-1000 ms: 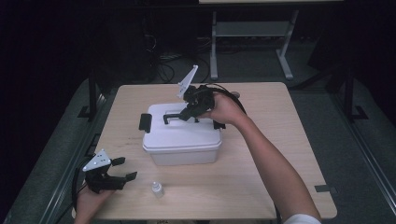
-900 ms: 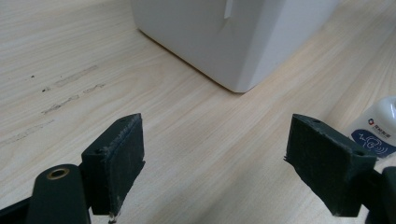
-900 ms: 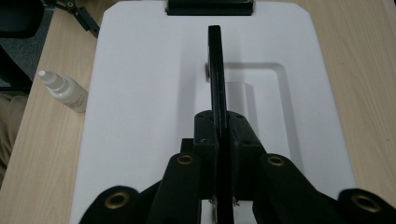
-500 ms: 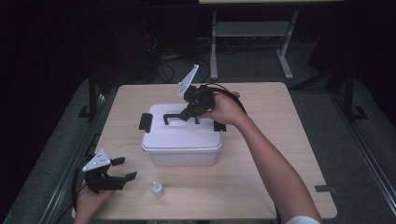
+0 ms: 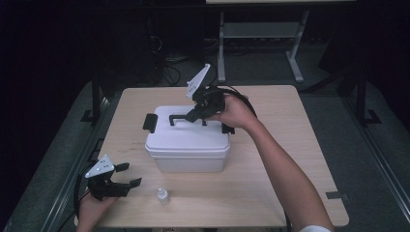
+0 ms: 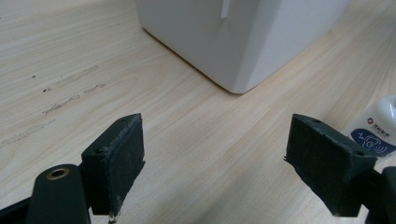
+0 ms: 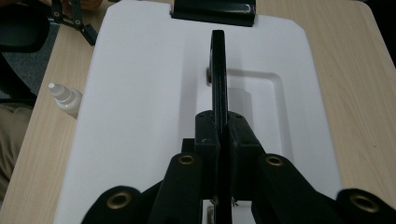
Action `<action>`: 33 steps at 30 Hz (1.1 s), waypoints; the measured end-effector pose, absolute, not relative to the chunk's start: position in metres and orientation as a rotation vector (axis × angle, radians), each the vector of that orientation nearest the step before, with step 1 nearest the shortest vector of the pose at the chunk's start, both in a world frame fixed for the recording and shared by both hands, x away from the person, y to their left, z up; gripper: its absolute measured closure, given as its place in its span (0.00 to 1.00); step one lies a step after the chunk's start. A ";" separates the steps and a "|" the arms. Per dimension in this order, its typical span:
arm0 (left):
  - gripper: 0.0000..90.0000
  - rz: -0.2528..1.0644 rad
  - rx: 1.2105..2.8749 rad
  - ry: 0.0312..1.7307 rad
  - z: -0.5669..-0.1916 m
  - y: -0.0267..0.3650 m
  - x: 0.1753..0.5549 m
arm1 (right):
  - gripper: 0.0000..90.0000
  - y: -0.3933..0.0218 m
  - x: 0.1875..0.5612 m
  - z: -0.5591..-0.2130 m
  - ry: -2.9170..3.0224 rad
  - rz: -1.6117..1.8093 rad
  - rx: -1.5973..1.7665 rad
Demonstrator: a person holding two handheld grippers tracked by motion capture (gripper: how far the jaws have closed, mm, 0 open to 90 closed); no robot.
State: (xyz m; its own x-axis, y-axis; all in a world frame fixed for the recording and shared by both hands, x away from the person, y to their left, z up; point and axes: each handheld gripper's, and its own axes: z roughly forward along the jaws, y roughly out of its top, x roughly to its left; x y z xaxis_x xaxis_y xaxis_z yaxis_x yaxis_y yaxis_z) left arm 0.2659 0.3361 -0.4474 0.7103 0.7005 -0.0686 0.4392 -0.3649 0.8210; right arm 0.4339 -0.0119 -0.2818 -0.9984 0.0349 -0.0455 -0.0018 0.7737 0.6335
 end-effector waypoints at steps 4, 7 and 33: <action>0.21 0.367 2.020 0.871 -0.447 0.336 0.266 | 0.94 -0.015 0.433 -0.279 2.897 1.054 0.031; 0.21 0.368 2.022 0.873 -0.448 0.336 0.266 | 0.94 -0.018 0.432 -0.275 2.890 1.076 0.040; 0.21 0.376 2.017 0.881 -0.447 0.340 0.267 | 0.94 -0.077 0.412 -0.247 2.811 1.064 0.130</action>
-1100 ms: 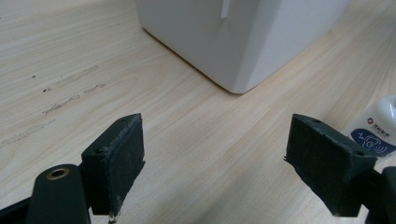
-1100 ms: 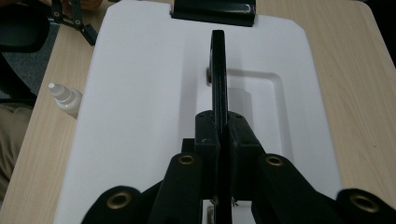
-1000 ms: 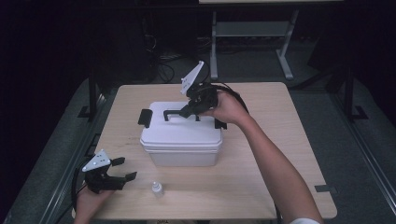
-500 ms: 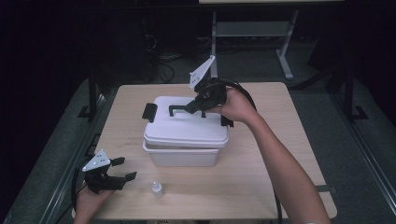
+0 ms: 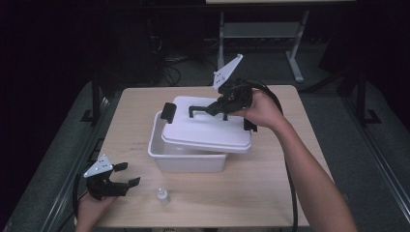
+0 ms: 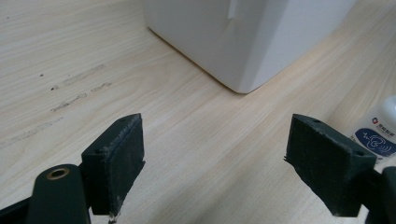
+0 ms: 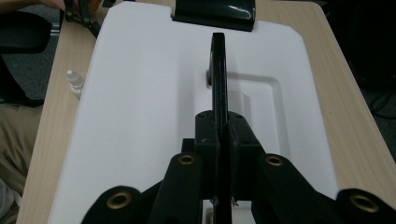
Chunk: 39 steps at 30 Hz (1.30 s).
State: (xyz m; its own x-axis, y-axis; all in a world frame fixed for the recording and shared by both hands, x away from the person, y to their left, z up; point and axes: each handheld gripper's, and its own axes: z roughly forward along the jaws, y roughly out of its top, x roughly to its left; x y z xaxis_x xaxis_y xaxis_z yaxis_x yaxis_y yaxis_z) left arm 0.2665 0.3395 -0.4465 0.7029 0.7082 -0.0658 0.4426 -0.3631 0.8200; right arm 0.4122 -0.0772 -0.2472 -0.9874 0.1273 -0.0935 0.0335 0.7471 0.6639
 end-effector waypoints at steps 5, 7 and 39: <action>0.21 0.376 2.018 0.879 -0.447 0.339 0.267 | 0.94 -0.090 0.408 -0.245 2.802 1.043 0.155; 0.21 0.377 2.019 0.879 -0.447 0.339 0.267 | 0.94 -0.092 0.407 -0.244 2.801 1.042 0.159; 0.21 0.377 2.025 0.880 -0.446 0.335 0.267 | 0.94 -0.184 0.371 -0.239 2.731 1.014 0.350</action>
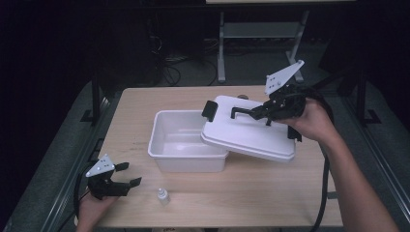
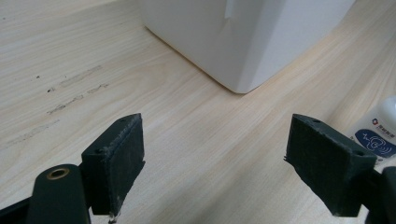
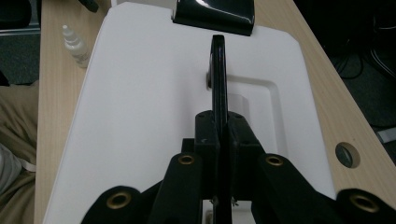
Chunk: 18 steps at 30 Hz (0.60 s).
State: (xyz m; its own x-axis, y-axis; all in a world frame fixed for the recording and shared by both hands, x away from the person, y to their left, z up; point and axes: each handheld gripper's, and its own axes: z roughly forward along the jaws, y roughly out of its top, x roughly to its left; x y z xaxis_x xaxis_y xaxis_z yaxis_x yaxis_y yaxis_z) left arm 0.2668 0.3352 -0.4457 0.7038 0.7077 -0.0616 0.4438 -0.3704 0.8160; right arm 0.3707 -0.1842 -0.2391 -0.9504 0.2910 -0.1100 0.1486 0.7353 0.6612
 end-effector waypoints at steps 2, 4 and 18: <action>0.21 0.376 2.025 0.880 -0.446 0.335 0.267 | 0.93 -0.189 0.369 -0.239 2.723 1.012 0.366; 0.21 0.375 2.025 0.874 -0.446 0.335 0.267 | 0.94 -0.194 0.367 -0.240 2.720 1.016 0.374; 0.21 0.378 2.032 0.874 -0.446 0.333 0.267 | 0.93 -0.221 0.359 -0.250 2.711 1.006 0.434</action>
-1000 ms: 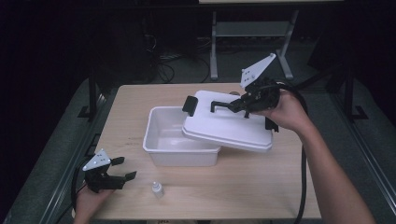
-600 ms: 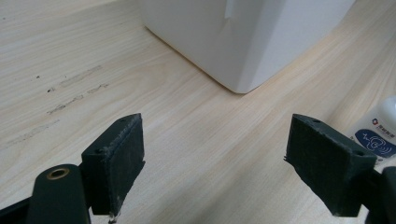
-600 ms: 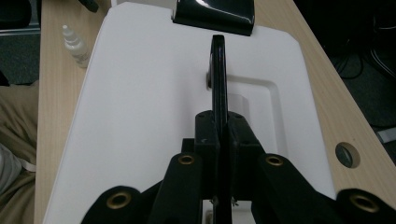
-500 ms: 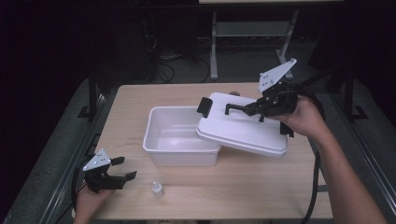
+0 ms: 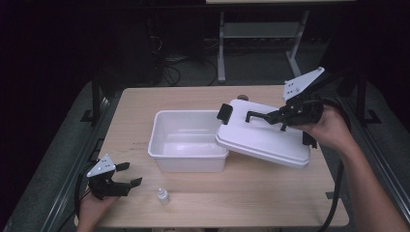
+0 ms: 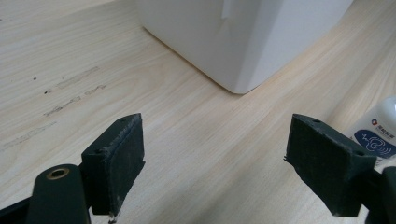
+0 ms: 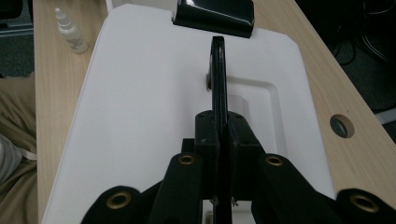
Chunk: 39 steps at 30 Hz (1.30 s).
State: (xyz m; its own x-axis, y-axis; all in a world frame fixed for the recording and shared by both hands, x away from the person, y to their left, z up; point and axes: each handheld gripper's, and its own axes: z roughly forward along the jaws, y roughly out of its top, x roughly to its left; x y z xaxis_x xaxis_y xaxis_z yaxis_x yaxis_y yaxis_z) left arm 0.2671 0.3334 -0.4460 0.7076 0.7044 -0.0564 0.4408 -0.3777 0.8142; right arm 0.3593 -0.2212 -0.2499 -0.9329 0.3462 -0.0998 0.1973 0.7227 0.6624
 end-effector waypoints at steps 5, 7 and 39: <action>0.21 0.379 2.034 0.874 -0.446 0.333 0.267 | 0.93 -0.231 0.356 -0.252 2.705 1.006 0.455; 0.21 0.378 2.035 0.874 -0.446 0.333 0.267 | 0.93 -0.235 0.354 -0.253 2.701 1.008 0.461; 0.21 0.382 2.043 0.861 -0.444 0.329 0.267 | 0.93 -0.279 0.325 -0.298 2.696 1.008 0.564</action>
State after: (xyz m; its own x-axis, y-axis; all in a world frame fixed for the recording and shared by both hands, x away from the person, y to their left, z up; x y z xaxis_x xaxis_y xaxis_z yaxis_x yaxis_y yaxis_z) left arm 0.2670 0.3289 -0.4443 0.7149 0.6976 -0.0472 0.4334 -0.3892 0.8128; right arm 0.3254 -0.2792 -0.2979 -0.9051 0.4210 -0.0591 0.2789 0.6930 0.6649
